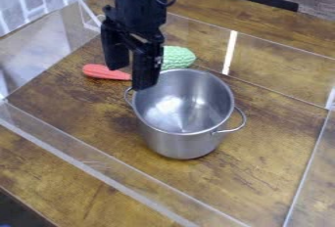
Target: Put the green object in the silver pot
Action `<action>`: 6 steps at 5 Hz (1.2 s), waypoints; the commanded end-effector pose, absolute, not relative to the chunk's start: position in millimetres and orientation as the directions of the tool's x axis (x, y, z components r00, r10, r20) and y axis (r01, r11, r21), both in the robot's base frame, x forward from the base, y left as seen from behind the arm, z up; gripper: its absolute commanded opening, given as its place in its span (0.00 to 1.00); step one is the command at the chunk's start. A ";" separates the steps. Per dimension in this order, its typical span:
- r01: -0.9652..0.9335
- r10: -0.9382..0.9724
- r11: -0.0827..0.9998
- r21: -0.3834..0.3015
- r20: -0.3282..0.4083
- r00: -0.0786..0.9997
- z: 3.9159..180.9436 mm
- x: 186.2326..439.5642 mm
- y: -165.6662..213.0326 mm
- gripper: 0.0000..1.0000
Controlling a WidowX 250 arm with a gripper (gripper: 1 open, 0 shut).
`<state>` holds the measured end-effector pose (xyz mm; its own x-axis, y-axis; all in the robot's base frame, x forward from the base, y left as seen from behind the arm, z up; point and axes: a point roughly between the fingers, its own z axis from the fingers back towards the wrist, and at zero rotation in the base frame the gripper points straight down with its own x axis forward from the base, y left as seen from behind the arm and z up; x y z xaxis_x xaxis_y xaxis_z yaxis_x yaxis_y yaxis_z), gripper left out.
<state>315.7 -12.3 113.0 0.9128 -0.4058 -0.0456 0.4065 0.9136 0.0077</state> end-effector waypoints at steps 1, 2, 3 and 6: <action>0.455 -0.456 0.889 0.047 0.021 0.890 122.9 322.9 -20.2 1.00; 0.477 -0.480 0.877 0.060 0.040 0.877 127.2 339.3 -24.2 1.00; 0.522 -0.527 0.849 0.081 0.055 0.848 132.2 360.6 -28.4 1.00; 0.622 -0.632 0.774 0.118 0.088 0.770 121.8 414.2 -24.4 1.00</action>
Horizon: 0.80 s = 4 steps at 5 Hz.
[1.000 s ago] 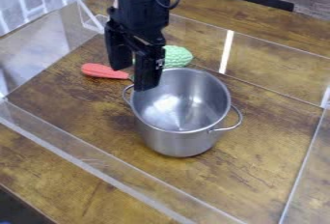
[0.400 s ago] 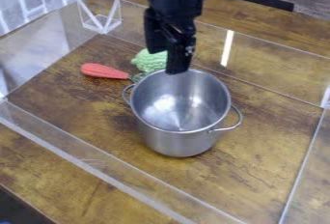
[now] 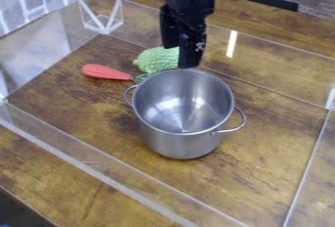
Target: Put the green object in the silver pot
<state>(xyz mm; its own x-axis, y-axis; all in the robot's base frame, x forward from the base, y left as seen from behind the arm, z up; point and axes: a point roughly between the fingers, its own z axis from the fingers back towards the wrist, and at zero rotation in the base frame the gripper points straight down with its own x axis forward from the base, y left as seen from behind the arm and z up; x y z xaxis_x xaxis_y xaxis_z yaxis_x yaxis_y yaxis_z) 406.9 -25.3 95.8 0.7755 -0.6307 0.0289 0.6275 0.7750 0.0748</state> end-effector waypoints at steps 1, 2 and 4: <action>0.647 -0.658 0.752 0.126 0.095 0.747 119.9 424.0 -29.3 1.00; 0.594 -0.607 0.793 0.135 0.106 0.787 124.1 427.6 -21.9 1.00; 0.536 -0.553 0.832 0.145 0.139 0.821 137.2 436.5 -7.9 1.00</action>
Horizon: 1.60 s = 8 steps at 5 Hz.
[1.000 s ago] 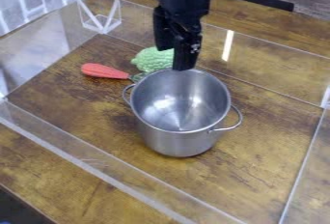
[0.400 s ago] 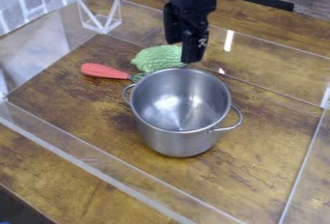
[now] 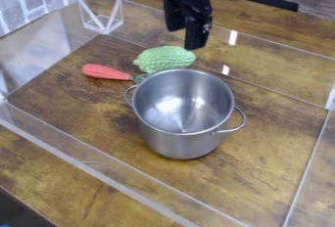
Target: Put the green object in the silver pot
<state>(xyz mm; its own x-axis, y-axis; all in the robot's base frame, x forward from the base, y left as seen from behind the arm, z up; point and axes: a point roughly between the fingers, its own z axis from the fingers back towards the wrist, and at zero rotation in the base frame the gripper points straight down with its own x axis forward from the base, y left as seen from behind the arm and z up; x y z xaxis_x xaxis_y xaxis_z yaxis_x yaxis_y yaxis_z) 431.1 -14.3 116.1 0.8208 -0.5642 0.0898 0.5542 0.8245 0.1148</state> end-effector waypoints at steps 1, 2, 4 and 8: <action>0.539 -0.556 0.830 0.140 0.148 0.818 135.7 443.6 -1.1 1.00; 0.545 -0.561 0.828 0.136 0.152 0.814 134.4 450.5 4.6 1.00; 0.551 -0.563 0.826 0.118 0.161 0.810 102.7 459.9 17.0 1.00; 0.445 -0.449 0.893 0.061 0.077 0.890 53.3 444.6 46.5 1.00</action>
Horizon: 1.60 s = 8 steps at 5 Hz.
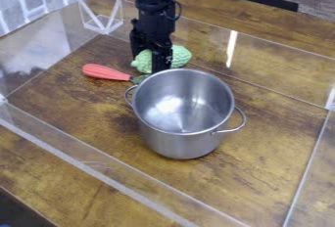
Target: Put the green object in the silver pot
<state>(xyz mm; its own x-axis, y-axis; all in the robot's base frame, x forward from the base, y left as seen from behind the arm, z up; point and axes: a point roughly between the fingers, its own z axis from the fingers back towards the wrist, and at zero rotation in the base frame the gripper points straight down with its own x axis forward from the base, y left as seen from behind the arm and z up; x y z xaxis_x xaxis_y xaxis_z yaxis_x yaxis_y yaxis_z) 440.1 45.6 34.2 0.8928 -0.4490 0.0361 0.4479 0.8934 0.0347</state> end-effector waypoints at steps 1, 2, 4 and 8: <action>0.436 -0.439 0.898 0.061 0.069 0.896 51.3 442.0 39.1 0.00; 0.458 -0.461 0.887 0.063 0.053 0.886 63.4 437.8 29.6 0.00; 0.527 -0.529 0.848 0.059 0.015 0.849 86.8 435.1 17.4 0.00; 0.456 -0.456 0.890 -0.001 -0.023 0.890 96.0 398.8 4.6 0.00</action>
